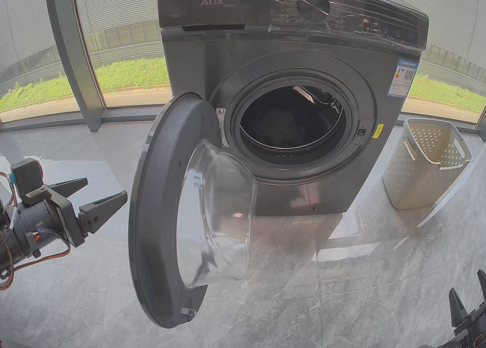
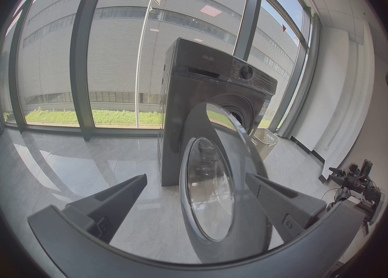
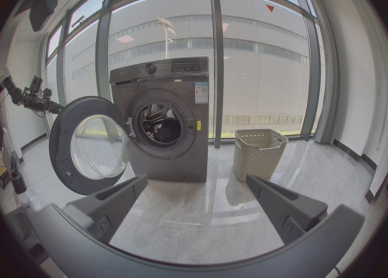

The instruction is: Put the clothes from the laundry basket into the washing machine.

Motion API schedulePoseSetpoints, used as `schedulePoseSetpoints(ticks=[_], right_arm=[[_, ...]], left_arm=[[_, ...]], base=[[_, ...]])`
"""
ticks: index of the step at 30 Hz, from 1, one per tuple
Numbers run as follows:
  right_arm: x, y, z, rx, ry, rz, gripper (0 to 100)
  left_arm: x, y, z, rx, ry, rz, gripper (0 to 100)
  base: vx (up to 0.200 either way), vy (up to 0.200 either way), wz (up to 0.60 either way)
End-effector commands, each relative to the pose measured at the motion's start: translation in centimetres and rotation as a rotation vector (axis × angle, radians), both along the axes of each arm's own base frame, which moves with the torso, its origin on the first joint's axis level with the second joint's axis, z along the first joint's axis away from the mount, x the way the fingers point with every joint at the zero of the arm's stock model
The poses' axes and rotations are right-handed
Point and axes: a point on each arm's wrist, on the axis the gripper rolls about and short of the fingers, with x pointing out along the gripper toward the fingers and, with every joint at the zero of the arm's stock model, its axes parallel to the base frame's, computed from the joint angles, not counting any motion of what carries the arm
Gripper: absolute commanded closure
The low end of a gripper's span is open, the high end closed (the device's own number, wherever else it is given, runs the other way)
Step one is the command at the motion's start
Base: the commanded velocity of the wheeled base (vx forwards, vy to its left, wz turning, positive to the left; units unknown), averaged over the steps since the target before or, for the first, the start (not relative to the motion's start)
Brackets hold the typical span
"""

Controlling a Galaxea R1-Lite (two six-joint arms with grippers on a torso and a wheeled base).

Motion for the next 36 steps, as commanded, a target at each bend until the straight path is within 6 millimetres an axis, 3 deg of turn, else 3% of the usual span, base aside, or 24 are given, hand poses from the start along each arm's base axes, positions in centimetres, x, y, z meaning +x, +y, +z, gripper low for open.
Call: schedulePoseSetpoints(ticks=[1, 9, 17, 27, 36], right_arm=[[0.0, 0.0, -0.4, 0.000, -0.003, 0.000, 0], [0.0, 0.0, -0.4, 0.000, -0.003, 0.000, 0], [0.0, 0.0, -0.4, 0.000, -0.003, 0.000, 0], [0.0, 0.0, -0.4, 0.000, -0.003, 0.000, 0], [0.0, 0.0, -0.4, 0.000, -0.003, 0.000, 0]], left_arm=[[1.1, -0.9, -0.6, 0.012, 0.031, -0.026, 0], [3.0, -2.5, -1.1, 0.009, 0.016, -0.057, 0], [5.9, -5.4, -1.5, 0.006, 0.002, -0.066, 0], [7.9, -8.9, -2.2, -0.010, -0.052, -0.086, 0], [10.2, -10.9, -2.1, -0.023, -0.076, -0.089, 0]], base=[[0.000, 0.000, 0.00], [0.000, 0.000, 0.00], [0.000, 0.000, 0.00], [0.000, 0.000, 0.00], [0.000, 0.000, 0.00]])
